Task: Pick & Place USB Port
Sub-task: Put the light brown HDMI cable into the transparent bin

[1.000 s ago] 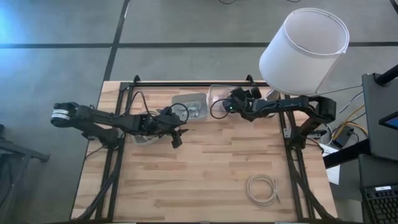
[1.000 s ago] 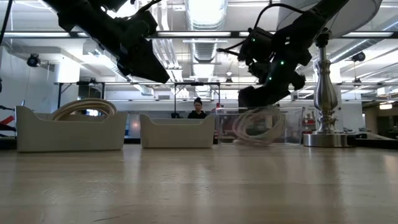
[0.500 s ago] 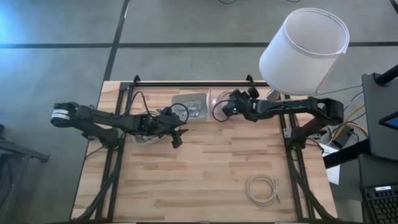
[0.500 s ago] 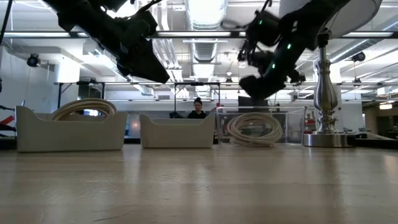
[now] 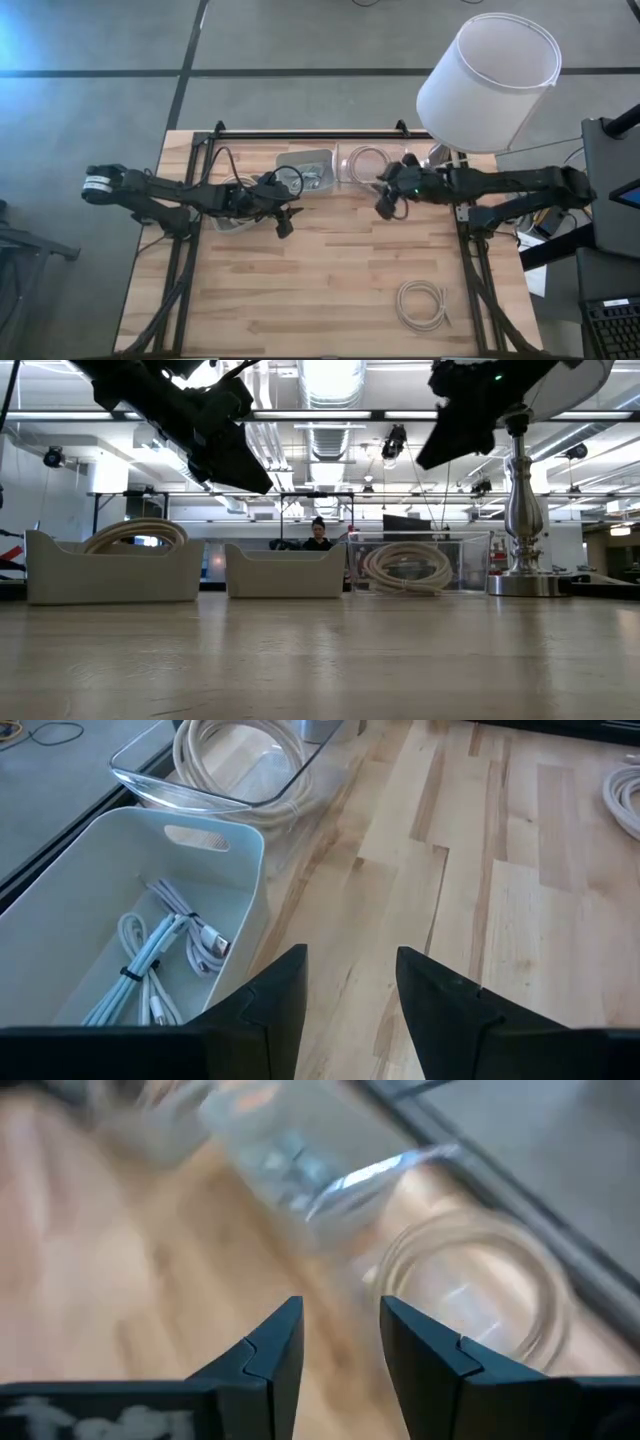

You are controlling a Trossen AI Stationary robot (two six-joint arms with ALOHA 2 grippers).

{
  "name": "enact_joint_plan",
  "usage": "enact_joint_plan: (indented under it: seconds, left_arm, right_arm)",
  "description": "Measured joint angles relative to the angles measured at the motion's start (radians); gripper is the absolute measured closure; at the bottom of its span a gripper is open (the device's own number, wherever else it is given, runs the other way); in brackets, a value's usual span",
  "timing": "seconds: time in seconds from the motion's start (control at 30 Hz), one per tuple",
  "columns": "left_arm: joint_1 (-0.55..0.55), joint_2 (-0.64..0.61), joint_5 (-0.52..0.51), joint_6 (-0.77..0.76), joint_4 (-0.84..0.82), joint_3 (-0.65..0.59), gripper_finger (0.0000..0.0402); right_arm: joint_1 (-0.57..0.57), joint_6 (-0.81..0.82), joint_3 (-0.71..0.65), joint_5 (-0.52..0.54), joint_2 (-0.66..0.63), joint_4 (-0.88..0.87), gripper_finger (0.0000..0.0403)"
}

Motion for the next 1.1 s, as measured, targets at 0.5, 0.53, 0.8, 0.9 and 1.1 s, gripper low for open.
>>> enact_joint_plan:
  seconds: [0.5, 0.53, 0.8, 0.9, 1.1]
  left_arm:
    - [0.000, 0.000, 0.000, -0.027, 0.014, 0.000, 0.0243]
    - [0.000, 0.000, 0.000, -0.031, 0.013, 0.000, 0.0243]
    - [0.000, 0.000, 0.000, -0.038, 0.012, 0.000, 0.0243]
    - [0.000, 0.000, 0.000, -0.053, 0.012, 0.000, 0.0243]
    - [0.000, 0.000, 0.000, -0.054, 0.011, 0.000, 0.0243]
  right_arm:
    - [0.405, 0.200, 0.001, -0.289, 0.130, -0.201, 0.0273]
    - [0.428, 0.228, 0.003, -0.303, 0.146, -0.203, 0.0273]
    - [0.580, 0.425, 0.005, -0.405, 0.234, -0.290, 0.0245]
    - [0.622, 0.513, 0.005, -0.409, 0.256, -0.344, 0.0230]
    - [0.700, 0.689, 0.002, -0.455, 0.333, -0.424, 0.0207]
